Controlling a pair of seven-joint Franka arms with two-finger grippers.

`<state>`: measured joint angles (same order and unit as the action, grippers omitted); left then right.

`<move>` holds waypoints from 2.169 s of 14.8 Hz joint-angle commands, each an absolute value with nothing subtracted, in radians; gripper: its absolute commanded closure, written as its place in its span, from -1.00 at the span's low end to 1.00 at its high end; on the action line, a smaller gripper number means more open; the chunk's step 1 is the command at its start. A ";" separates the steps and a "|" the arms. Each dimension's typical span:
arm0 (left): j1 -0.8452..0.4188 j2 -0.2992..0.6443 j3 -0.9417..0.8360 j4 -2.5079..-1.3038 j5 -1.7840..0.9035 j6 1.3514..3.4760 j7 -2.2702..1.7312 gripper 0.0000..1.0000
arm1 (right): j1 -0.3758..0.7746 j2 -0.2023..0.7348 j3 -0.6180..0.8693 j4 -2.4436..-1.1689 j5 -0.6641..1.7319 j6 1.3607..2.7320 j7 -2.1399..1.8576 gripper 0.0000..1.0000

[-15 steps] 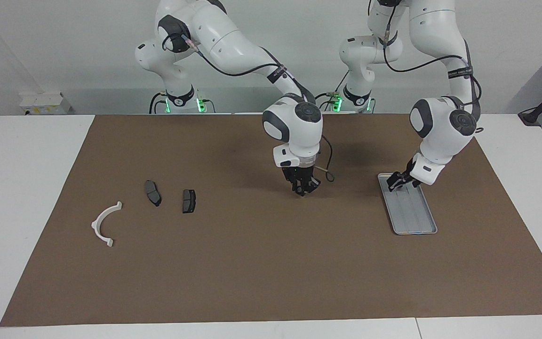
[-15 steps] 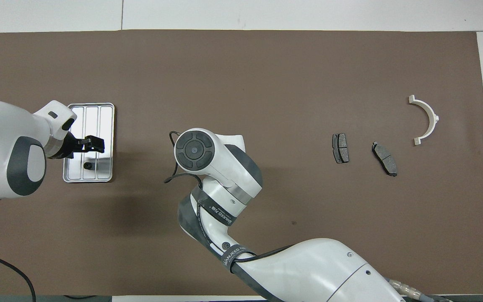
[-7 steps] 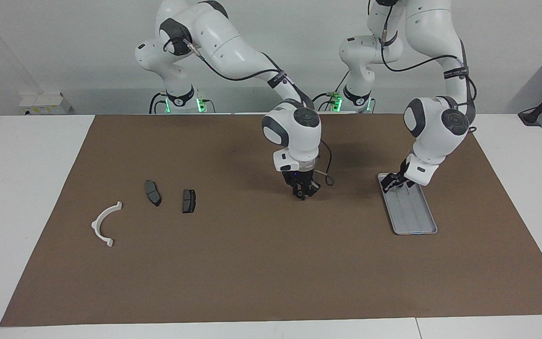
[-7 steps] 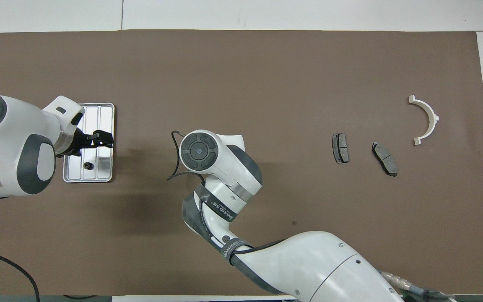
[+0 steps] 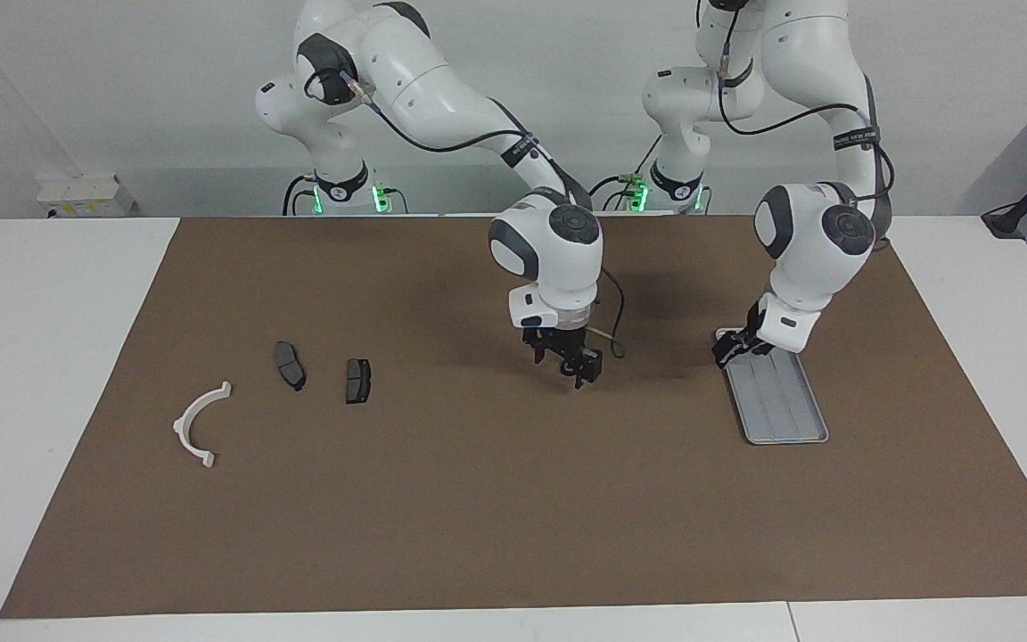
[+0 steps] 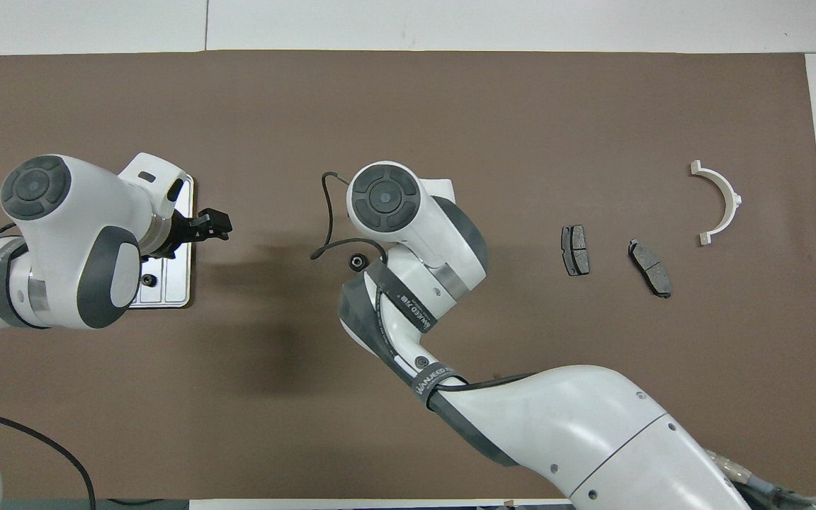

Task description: Pick bearing gear from pile to tray

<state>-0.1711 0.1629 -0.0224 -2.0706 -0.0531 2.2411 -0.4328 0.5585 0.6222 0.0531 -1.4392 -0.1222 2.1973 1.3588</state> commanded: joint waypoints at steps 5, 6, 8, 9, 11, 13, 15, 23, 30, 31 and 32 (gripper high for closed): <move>-0.414 0.251 -0.003 -1.973 -0.054 2.241 -0.755 -1.00 | 0.405 0.548 0.071 -1.453 -0.043 2.074 0.996 -1.00; -0.445 0.297 -0.005 -1.926 -0.054 2.241 -0.820 -1.00 | 0.375 0.542 0.071 -1.454 -0.043 2.054 0.927 -1.00; -0.498 0.347 -0.005 -1.876 -0.052 2.256 -0.925 -1.00 | 0.309 0.522 0.071 -1.456 -0.043 2.008 0.748 -1.00; -0.520 0.353 -0.006 -1.882 -0.052 2.281 -0.951 -1.00 | 0.269 0.505 0.069 -1.462 -0.043 1.985 0.656 -1.00; -0.564 0.389 -0.005 -1.884 -0.052 2.310 -1.004 -1.00 | 0.188 0.456 0.069 -1.509 -0.037 1.977 0.449 -1.00; -0.569 0.391 -0.005 -1.891 -0.052 2.329 -1.025 -0.90 | 0.135 0.407 0.068 -1.545 -0.037 1.974 0.289 -1.00; -0.594 0.391 -0.005 -1.904 -0.052 2.332 -1.043 -0.69 | 0.097 0.345 0.064 -1.578 -0.037 1.947 0.166 -1.00; -0.597 0.391 -0.005 -1.919 -0.052 2.333 -1.048 -0.17 | 0.058 0.091 0.032 -1.666 -0.037 1.744 0.009 -1.00; -0.583 0.391 -0.003 -1.904 -0.052 2.287 -1.043 1.00 | 0.032 -0.038 0.031 -1.687 -0.035 1.620 -0.015 -1.00; -0.578 0.390 -0.002 -1.884 -0.051 2.261 -1.042 1.00 | 0.028 -0.038 0.031 -1.680 -0.031 1.626 -0.017 -1.00; -0.572 0.390 0.003 -1.859 -0.049 2.219 -1.029 1.00 | 0.015 -0.040 0.031 -1.672 -0.006 1.626 -0.015 -1.00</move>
<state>-0.5771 0.3885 -0.0114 -1.9015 -0.0524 2.2905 -1.0338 0.0497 -0.0238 0.0221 -1.6604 -0.0506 1.6162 0.0161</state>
